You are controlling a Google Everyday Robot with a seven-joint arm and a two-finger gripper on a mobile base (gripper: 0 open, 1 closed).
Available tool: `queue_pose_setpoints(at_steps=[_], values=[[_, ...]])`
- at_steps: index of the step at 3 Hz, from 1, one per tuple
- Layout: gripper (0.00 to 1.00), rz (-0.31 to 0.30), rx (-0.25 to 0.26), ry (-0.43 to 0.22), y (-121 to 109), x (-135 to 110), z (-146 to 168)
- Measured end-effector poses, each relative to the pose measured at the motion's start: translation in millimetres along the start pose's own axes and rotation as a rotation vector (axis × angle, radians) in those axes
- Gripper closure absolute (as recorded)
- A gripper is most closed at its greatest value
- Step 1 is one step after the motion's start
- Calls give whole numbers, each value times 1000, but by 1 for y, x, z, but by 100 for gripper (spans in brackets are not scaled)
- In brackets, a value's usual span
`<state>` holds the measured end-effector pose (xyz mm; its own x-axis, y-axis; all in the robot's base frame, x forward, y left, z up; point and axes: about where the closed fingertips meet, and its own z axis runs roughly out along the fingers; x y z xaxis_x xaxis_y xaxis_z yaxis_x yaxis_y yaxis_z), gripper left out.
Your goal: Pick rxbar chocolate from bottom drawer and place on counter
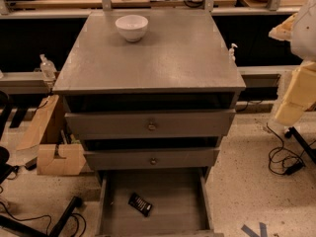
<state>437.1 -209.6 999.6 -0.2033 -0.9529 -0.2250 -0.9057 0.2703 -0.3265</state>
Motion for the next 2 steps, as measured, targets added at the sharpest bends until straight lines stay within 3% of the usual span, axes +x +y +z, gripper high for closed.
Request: queue_pose_setpoints(at_steps=[2], values=[[0,12,6,-29,2,2,14]])
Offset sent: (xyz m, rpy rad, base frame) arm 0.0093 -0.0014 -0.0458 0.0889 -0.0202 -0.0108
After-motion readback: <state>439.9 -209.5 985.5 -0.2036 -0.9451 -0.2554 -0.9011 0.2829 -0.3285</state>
